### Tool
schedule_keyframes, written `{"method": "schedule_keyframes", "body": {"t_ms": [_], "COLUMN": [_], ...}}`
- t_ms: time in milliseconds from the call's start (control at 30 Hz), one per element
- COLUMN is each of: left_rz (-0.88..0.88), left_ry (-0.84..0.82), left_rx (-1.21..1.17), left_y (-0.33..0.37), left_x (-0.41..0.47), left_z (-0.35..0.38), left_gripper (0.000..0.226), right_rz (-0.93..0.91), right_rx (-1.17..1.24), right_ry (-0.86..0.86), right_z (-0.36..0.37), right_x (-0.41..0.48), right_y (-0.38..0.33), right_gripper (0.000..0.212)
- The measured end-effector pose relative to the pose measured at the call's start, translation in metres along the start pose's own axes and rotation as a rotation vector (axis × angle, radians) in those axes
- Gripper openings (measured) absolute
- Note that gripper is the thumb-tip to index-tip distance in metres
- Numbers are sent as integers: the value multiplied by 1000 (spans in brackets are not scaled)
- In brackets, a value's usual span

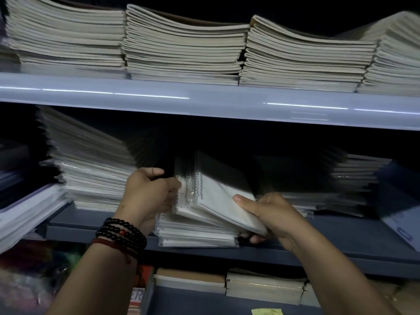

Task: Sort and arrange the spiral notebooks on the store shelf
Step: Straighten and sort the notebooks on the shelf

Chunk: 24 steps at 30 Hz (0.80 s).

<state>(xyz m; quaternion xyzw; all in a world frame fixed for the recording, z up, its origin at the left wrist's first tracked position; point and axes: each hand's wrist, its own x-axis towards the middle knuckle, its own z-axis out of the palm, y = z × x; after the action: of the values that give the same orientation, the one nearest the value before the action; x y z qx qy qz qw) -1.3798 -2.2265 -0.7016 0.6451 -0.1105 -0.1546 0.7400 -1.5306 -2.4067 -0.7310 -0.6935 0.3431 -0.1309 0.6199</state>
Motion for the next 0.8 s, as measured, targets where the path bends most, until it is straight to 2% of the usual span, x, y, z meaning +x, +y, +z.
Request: {"method": "schedule_keyframes", "body": {"t_ms": [167, 267, 367, 400, 467, 533, 567, 633, 700, 767, 800], "left_rz": [274, 463, 546, 548, 526, 499, 495, 495, 485, 423, 384], "left_ry": [247, 312, 333, 331, 308, 299, 314, 332, 314, 259, 233], "left_rx": [-26, -32, -73, -75, -111, -134, -141, -154, -175, -215, -239], "left_y": [23, 42, 55, 56, 53, 48, 46, 42, 36, 27, 22], "left_x": [-8, -20, -29, -32, -33, -34, -35, -35, -36, -38, -39], "left_z": [-21, -34, -45, -48, -52, -55, -59, -65, -69, -72, -72], "left_gripper": [35, 38, 36, 34, 33, 32, 33, 34, 34, 26, 19], "right_rz": [-34, -68, -74, -75, -132, -247, -338, -548, -655, -519, -440], "right_rx": [-11, -57, -164, -239, -556, -876, -923, -839, -523, -65, 68], "right_ry": [35, 80, 127, 134, 200, 368, 443, 511, 425, 139, 11], "right_z": [1, 4, 7, 7, 6, 9, 12, 22, 34, 50, 57], "right_x": [0, 1, 0, -2, -10, -19, -22, -24, -24, -26, -24], "right_y": [-2, 1, 1, -3, -11, -19, -22, -25, -29, -33, -32], "right_gripper": [52, 48, 55, 54, 51, 45, 42, 37, 26, 24, 31]}}
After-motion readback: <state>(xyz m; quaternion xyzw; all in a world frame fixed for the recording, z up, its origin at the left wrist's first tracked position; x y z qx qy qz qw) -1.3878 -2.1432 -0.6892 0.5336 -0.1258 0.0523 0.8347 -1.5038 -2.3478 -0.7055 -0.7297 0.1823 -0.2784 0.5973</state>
